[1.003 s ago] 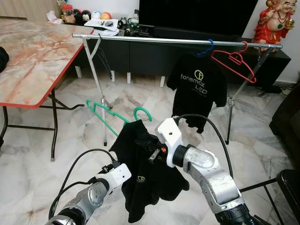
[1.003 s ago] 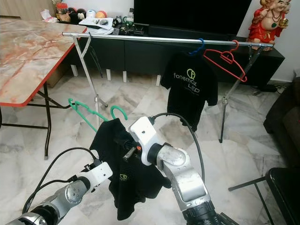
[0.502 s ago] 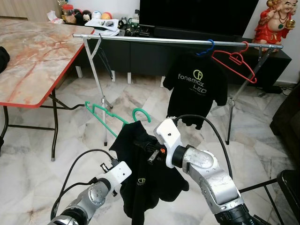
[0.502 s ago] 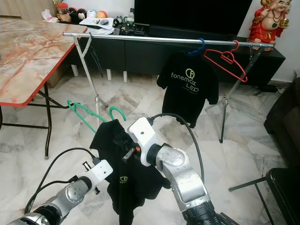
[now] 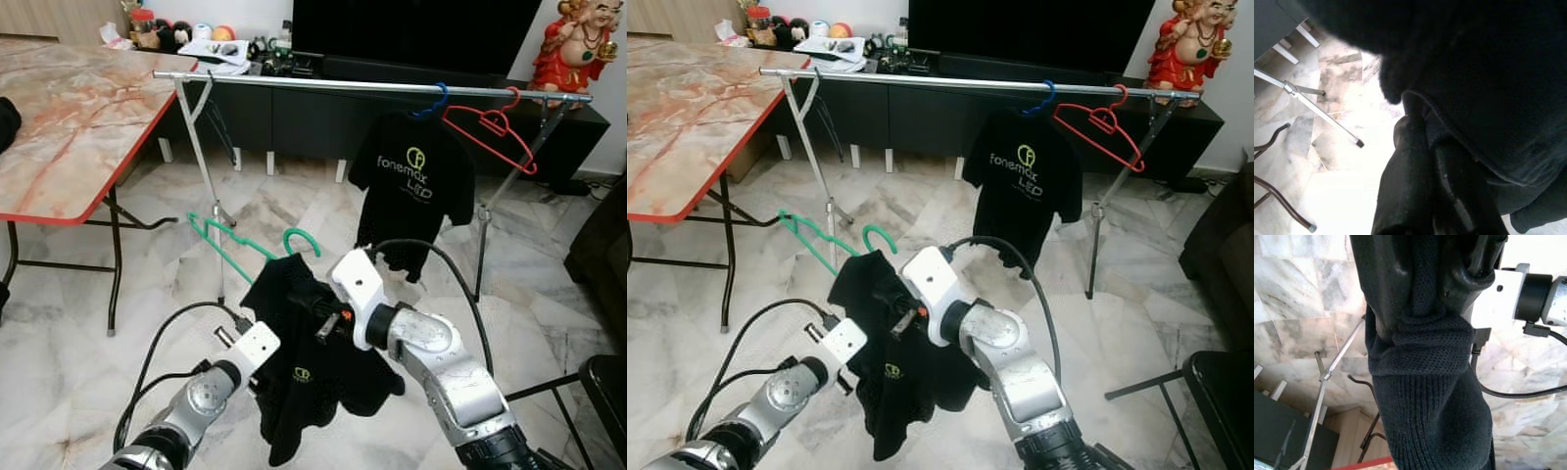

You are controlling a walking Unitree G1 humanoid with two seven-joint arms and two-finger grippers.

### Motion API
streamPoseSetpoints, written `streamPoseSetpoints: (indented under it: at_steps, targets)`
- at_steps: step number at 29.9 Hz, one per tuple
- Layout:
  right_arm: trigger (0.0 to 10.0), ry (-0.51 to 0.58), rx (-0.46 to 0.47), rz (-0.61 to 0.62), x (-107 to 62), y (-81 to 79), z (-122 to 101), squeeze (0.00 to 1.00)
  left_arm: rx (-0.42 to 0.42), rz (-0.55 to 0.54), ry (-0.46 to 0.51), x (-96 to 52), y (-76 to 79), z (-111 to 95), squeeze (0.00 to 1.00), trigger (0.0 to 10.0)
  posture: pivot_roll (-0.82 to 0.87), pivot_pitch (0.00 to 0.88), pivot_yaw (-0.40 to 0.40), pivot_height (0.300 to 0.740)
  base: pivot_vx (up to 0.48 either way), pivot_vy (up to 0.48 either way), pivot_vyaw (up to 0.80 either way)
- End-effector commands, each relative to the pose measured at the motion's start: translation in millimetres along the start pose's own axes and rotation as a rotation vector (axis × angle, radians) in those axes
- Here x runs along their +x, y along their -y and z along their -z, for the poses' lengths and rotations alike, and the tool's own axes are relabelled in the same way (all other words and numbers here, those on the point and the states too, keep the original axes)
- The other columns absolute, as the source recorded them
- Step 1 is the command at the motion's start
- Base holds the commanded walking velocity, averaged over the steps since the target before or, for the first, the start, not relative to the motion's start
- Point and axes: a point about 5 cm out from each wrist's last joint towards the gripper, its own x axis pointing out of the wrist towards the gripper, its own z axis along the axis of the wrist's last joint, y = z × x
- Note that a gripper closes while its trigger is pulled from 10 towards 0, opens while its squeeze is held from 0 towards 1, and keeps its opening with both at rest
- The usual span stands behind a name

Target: Hang hanger

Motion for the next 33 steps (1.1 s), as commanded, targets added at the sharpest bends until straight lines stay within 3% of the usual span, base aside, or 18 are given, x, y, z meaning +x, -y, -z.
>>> streamPoseSetpoints:
  at_steps: [1,11,18,24,25,28,33]
  targets:
    - [0.0,0.024,-0.025,0.015,-1.2,3.7,-5.9,0.0,-0.009,0.008,0.004,0.0,1.6,-0.8,0.0,0.0,0.04,0.089,-0.076,0.74,0.0,0.0,0.0]
    - [0.0,-0.064,-0.022,0.115,-26.4,34.9,19.2,0.0,0.013,0.033,-0.05,-9.1,1.2,16.6,0.0,0.0,0.04,0.1,-0.075,0.74,0.0,0.0,0.0]
    - [0.0,-0.022,-0.044,0.113,-43.0,49.1,18.5,0.0,0.041,0.055,-0.137,-14.7,-0.8,31.2,0.0,0.0,0.04,0.105,-0.069,0.74,0.0,0.0,0.0]
    - [0.0,0.027,-0.048,0.002,-65.8,56.1,20.2,0.0,0.045,0.049,-0.157,-17.7,-3.3,36.3,0.0,0.0,0.05,0.109,-0.069,0.74,0.0,0.0,0.0]
    - [0.0,-0.008,-0.065,-0.05,-78.8,56.9,29.2,0.0,0.034,0.043,-0.161,-18.9,-4.9,37.7,0.0,0.0,0.05,0.109,-0.069,0.74,0.0,0.0,0.0]
    - [0.0,-0.088,-0.087,-0.148,-93.6,53.2,45.2,0.0,0.036,0.048,-0.168,-20.3,-5.5,39.7,0.0,0.0,0.05,0.114,-0.063,0.74,0.0,0.0,0.0]
    - [0.0,-0.163,-0.118,-0.239,-109.9,52.2,59.4,0.0,0.036,0.049,-0.176,-22.0,-6.6,42.2,0.0,0.0,0.05,0.116,-0.059,0.74,0.0,0.0,0.0]
